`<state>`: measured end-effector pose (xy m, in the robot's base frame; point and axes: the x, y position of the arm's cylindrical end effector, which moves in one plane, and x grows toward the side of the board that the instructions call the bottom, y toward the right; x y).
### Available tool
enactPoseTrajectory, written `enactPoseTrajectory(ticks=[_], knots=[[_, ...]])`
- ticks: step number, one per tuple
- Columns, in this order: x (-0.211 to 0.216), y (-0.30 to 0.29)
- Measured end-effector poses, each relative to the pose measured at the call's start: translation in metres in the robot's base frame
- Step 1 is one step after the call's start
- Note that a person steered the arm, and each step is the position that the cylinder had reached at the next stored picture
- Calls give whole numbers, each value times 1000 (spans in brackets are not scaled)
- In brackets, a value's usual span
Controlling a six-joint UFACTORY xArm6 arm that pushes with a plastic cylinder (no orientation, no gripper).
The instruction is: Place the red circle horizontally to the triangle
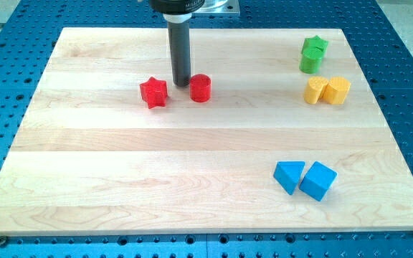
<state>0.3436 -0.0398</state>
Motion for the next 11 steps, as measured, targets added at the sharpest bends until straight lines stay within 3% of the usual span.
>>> enactPoseTrajectory(ticks=[1, 2, 3, 5, 6, 7, 9, 11], knots=[[62, 36], [153, 74], [109, 75], [64, 104], [95, 140], [151, 125], [131, 88], [193, 75]])
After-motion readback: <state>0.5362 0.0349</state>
